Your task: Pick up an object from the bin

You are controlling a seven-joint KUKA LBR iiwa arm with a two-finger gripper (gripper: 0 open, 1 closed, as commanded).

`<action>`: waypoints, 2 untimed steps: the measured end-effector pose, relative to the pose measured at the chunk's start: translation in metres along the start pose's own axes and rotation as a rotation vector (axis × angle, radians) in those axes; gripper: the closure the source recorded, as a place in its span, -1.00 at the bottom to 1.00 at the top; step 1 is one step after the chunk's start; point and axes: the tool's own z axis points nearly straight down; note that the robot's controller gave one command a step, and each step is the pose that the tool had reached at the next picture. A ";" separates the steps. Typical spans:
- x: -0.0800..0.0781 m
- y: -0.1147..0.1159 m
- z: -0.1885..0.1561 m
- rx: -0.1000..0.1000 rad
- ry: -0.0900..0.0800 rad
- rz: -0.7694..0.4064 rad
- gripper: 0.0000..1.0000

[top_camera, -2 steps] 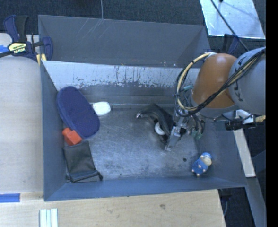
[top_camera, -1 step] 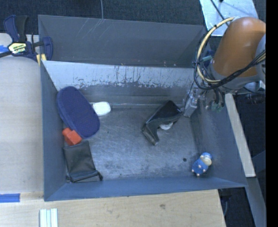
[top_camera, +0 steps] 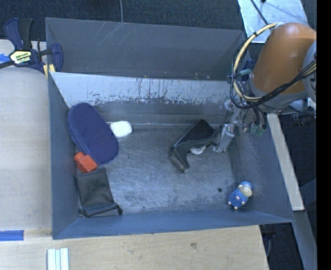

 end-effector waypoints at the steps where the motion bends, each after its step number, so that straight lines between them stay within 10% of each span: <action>1: -0.011 0.047 0.093 0.000 -0.007 -0.115 -1.00; 2: 0.009 0.023 0.095 -0.009 -0.047 -0.243 -1.00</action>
Offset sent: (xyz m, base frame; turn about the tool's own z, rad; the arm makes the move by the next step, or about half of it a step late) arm 0.0230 0.0411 -0.0941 -0.1140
